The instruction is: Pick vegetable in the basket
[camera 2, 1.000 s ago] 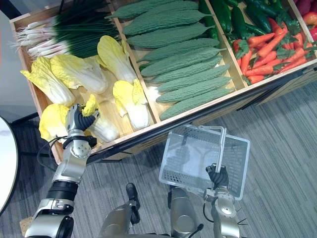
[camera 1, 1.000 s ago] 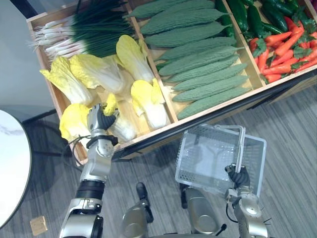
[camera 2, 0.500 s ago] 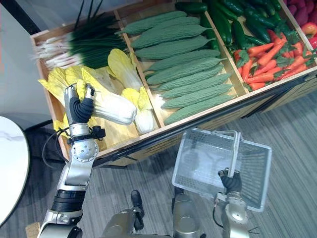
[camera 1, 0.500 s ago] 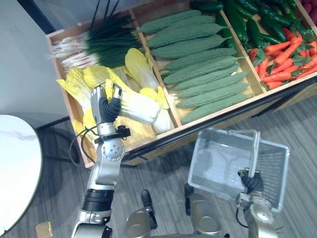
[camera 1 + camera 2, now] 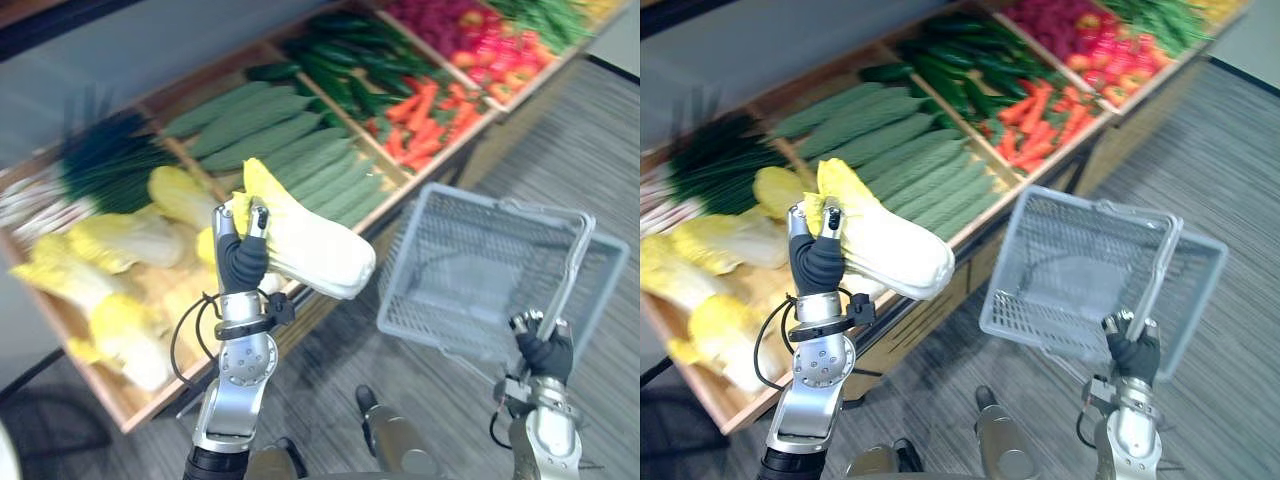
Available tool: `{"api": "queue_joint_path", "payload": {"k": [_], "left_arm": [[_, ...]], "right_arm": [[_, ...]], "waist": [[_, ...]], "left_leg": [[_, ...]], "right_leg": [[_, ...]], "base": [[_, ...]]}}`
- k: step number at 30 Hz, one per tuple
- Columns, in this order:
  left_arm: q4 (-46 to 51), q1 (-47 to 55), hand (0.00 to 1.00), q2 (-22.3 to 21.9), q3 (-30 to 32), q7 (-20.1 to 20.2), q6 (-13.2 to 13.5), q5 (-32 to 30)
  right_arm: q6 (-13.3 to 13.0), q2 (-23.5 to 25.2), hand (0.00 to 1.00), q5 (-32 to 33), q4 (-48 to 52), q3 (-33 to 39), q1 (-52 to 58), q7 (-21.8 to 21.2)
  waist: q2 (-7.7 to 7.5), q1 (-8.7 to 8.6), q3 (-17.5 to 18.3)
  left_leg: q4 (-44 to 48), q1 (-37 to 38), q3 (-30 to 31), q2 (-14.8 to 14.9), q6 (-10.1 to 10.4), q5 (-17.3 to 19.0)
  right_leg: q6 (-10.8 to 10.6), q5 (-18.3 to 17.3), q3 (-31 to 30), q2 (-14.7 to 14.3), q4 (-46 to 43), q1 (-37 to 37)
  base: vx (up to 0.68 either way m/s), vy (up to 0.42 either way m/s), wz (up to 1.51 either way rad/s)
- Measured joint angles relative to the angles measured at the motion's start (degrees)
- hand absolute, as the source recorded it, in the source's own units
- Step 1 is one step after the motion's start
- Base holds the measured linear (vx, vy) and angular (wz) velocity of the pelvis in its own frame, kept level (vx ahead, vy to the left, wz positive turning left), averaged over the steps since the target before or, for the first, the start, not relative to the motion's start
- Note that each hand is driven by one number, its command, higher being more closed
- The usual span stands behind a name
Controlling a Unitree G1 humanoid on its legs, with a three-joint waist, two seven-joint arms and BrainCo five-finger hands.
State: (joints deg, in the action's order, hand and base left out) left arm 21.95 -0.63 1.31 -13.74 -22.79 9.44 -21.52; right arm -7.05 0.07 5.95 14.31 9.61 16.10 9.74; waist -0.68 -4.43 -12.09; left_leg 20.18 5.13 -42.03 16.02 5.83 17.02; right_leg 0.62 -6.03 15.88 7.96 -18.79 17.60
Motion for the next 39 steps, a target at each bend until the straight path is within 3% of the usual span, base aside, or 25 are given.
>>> {"api": "queue_joint_path", "payload": {"k": [1, 3, 4, 5, 7, 8, 9, 10, 11, 13, 15, 16, 17, 18, 19, 20, 22, 27, 31, 39], "left_arm": [[-1.76, -0.09, 1.0, 0.0, -0.37, 0.5, 0.24, 0.81], [-4.77, -1.07, 1.0, -0.05, -0.93, 1.57, 0.58, 1.51], [-7.41, -1.65, 1.0, -0.06, -1.9, 1.77, 0.58, 2.33], [-8.51, -1.99, 1.0, -0.12, -2.28, 2.05, 0.56, 2.55], [-14.28, -4.48, 1.0, -0.16, -5.75, 4.7, 0.43, 3.15], [-15.18, -5.02, 1.0, -0.15, -6.45, 5.39, 0.44, 3.28], [-16.58, -5.73, 1.0, -0.13, -7.28, 6.14, 0.43, 3.54], [-17.71, -6.11, 1.0, -0.01, -8.79, 6.51, 0.47, 3.69], [-17.98, -6.33, 1.0, -0.04, -9.52, 6.57, 0.5, 3.81], [-18.06, -6.38, 1.0, -0.12, -10.99, 6.63, 0.58, 5.03], [-18.4, -6.91, 1.0, -0.05, -11.18, 6.59, 0.67, 5.07], [-18.85, -7.07, 1.0, -0.1, -11.23, 6.56, 0.94, 5.06], [-19.91, -7.51, 1.0, -0.64, -11.71, 6.53, 1.03, 5.05], [-21.66, -7.66, 1.0, -0.59, -12.07, 6.56, 1.09, 4.92], [-22.2, -7.67, 1.0, -0.47, -12.18, 6.6, 1.07, 4.6], [-24.0, -7.87, 1.0, -0.24, -12.22, 6.59, 1.06, 3.49], [-27.06, -8.25, 1.0, 0.28, -12.35, 6.58, 0.61, 1.28], [-33.57, -11.11, 1.0, 1.15, -14.17, 6.67, -2.76, -6.79], [-35.07, -12.49, 1.0, 2.41, -15.57, 7.89, -3.41, -13.54], [-41.92, -14.66, 1.0, 4.85, -14.76, 9.15, -4.63, -21.38]], "right_arm": [[-0.25, -0.47, 1.0, 0.02, -3.44, -1.1, -2.04, -0.08], [-0.25, -1.68, 1.0, 0.2, -8.68, -2.18, -6.51, -0.25], [-0.23, -2.6, 1.0, 0.2, -11.66, -3.23, -8.97, -1.19], [-0.22, -3.05, 1.0, 0.19, -12.47, -3.65, -9.65, -1.41], [0.36, -6.59, 1.0, 0.15, -16.03, -6.45, -12.18, -3.09], [0.8, -7.32, 1.0, 0.15, -16.48, -7.1, -12.57, -3.52], [1.02, -8.89, 1.0, 0.14, -17.52, -8.65, -13.18, -3.84], [1.1, -10.09, 1.0, 0.15, -18.19, -10.5, -13.52, -3.84], [1.1, -10.54, 1.0, 0.15, -18.19, -10.75, -13.53, -3.78], [1.15, -10.78, 1.0, 0.2, -18.9, -12.01, -14.99, -3.86], [1.11, -10.62, 1.0, 0.48, -20.5, -12.89, -17.13, -3.86], [1.06, -10.67, 1.0, 0.68, -21.03, -13.04, -17.8, -3.86], [1.03, -11.66, 1.0, 0.85, -21.17, -13.11, -18.67, -3.87], [1.04, -11.54, 1.0, 1.6, -22.38, -13.56, -18.75, -4.1], [1.02, -11.74, 1.0, 2.43, -22.23, -14.15, -18.52, -4.77], [1.1, -11.68, 1.0, 4.2, -22.18, -15.16, -18.02, -5.69], [1.33, -11.82, 1.0, 6.38, -22.17, -16.81, -17.02, -8.04], [3.63, -11.79, 1.0, 13.23, -22.13, -22.0, -14.37, -13.67], [4.41, -12.35, 1.0, 18.12, -22.04, -23.79, -12.82, -16.15], [6.13, -14.6, 1.0, 26.35, -21.77, -26.39, -12.79, -16.97]], "waist": [[0.09, -0.12, 0.6], [0.11, 0.09, 0.83], [0.02, 0.02, 0.88], [0.16, 0.0, 0.89], [1.62, -1.15, 1.1], [1.63, -1.06, 1.11], [1.64, -1.2, 1.1], [1.88, -1.11, 1.2], [1.86, -1.09, 1.2], [1.78, -0.2, 1.18], [1.84, 0.7, 1.18], [2.12, 0.71, 1.28], [4.45, 0.71, 1.87], [4.05, 0.72, 2.07], [3.63, 0.69, 2.27], [2.3, 0.41, 2.39], [1.77, 0.34, 2.69], [1.58, -0.3, 2.76], [1.08, -1.15, 2.82], [0.24, -1.2, 3.0]], "left_leg": [[-0.22, 1.8, -2.91, 0.15, 0.42, 0.31], [-0.93, 3.79, -6.04, 0.38, 0.41, 0.3], [-1.19, 5.18, -7.43, 0.32, 0.41, 0.3], [-1.15, 5.58, -7.55, 0.45, 0.38, 0.28], [6.86, 6.27, -6.71, 4.43, -0.61, -0.65], [10.77, 5.89, -5.38, 5.62, -2.4, -1.87], [18.91, 3.95, -0.06, 7.32, -6.37, -6.69], [24.0, 0.71, 8.68, 5.79, -3.62, -4.59], [25.22, -1.19, 12.65, 4.34, -2.35, -2.9], [23.69, -7.67, 24.03, -1.93, -2.16, 1.67], [16.6, -10.97, 29.57, -5.19, -2.2, 2.23], [11.48, -11.57, 31.2, -6.27, -1.94, 1.45], [0.18, -12.0, 33.88, -6.0, -1.64, -7.95], [-0.28, -10.96, 33.27, -6.45, -1.16, -7.44], [-1.54, -10.19, 33.19, -7.27, -1.21, -7.41], [-4.41, -8.48, 31.34, -8.89, -2.2, -7.93], [-6.53, -7.32, 29.64, -9.94, -2.7, -8.25], [-8.11, -5.79, 27.69, -10.13, -2.7, -8.23], [-9.49, -3.8, 27.53, -10.07, -2.66, -8.19], [-10.17, -3.38, 26.98, -10.15, -2.68, -8.18]], "right_leg": [[1.82, 0.35, 8.65, 2.76, -0.87, -0.83], [3.24, 1.53, 17.0, 5.0, -2.13, -1.3], [2.64, 4.08, 17.11, 4.38, -2.2, -0.58], [2.65, 4.08, 15.92, 3.58, -2.36, -0.01], [3.27, 3.16, 9.88, -1.19, -2.74, 0.53], [3.29, 2.83, 8.39, -2.12, -2.73, 0.21], [3.23, 2.68, 5.65, -3.67, -1.31, -1.74], [3.07, 3.02, 3.08, -4.44, 1.12, -4.35], [2.78, 3.23, 1.93, -4.46, 2.16, -5.42], [1.78, 4.8, -3.09, -4.13, 6.36, -9.36], [0.27, 6.04, -6.69, -3.41, 8.56, -11.09], [-0.37, 6.4, -7.68, -3.34, 9.08, -11.49], [-1.42, 6.75, -9.08, -4.77, 9.73, -11.81], [-3.13, 7.88, -11.79, -4.76, 11.58, -12.65], [-3.44, 8.3, -12.32, -4.16, 12.96, -13.17], [-4.44, 9.27, -14.1, -2.9, 15.5, -13.84], [-5.0, 10.3, -15.97, -2.1, 17.57, -14.13], [-5.01, 10.98, -17.55, -2.3, 19.33, -14.62], [-4.85, 11.05, -17.98, -2.85, 20.22, -16.28], [-4.72, 11.01, -18.85, -2.94, 20.94, -16.38]], "base": [[0.1, -0.018, -1.6], [0.16, -0.116, -1.74], [0.18, -0.183, -1.7], [0.25, -0.225, -1.68], [0.3, -0.191, -1.56], [0.29, -0.111, -1.42], [0.3, -0.046, -1.33], [0.28, -0.014, -1.17], [0.25, 0.073, -1.01], [0.23, 0.133, -0.98], [0.17, 0.17, -0.93], [0.12, 0.228, -0.93], [0.11, 0.274, -0.87], [0.12, 0.272, -0.71], [0.11, 0.258, -0.56], [0.06, 0.164, -0.33], [0.06, 0.162, -0.36], [0.08, 0.06, -0.18], [0.04, 0.017, -0.05], [-0.03, 0.01, -0.05]]}}
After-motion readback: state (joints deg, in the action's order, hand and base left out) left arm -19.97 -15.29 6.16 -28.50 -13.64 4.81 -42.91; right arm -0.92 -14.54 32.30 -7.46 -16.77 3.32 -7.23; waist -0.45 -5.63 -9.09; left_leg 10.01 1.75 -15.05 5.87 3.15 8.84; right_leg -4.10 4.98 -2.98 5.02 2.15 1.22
